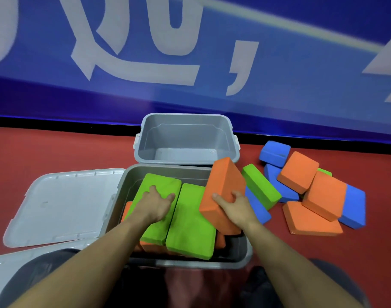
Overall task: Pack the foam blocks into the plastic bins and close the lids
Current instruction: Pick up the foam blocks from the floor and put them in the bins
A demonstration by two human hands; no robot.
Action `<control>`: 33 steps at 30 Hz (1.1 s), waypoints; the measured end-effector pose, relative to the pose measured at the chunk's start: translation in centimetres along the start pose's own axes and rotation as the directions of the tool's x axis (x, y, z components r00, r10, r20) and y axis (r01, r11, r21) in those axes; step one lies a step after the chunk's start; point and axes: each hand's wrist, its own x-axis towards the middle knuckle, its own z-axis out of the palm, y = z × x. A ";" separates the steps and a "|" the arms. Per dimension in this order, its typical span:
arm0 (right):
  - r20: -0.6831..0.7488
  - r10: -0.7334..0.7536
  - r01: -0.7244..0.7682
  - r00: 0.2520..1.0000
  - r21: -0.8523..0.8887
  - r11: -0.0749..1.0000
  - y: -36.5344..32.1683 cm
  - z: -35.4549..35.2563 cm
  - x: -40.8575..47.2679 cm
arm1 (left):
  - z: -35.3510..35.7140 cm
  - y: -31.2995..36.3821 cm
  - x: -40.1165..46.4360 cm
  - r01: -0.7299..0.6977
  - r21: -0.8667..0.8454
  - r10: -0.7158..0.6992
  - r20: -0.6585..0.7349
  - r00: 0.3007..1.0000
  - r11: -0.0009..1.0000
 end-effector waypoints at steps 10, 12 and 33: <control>0.156 0.107 -0.109 0.982 0.006 0.994 1.6 -1.8 0.3 | 3.3 2.2 -0.2 -0.219 0.027 0.212 0.157 0.965 0.975; 0.166 0.109 -0.107 0.980 -0.017 0.994 2.0 -1.7 0.4 | 3.4 2.7 0.1 -0.222 0.022 0.217 0.144 0.966 0.975; 0.208 0.299 -0.338 0.931 0.186 0.922 11.4 -2.3 2.9 | 10.1 9.0 0.3 -0.384 0.011 0.364 0.289 0.885 0.923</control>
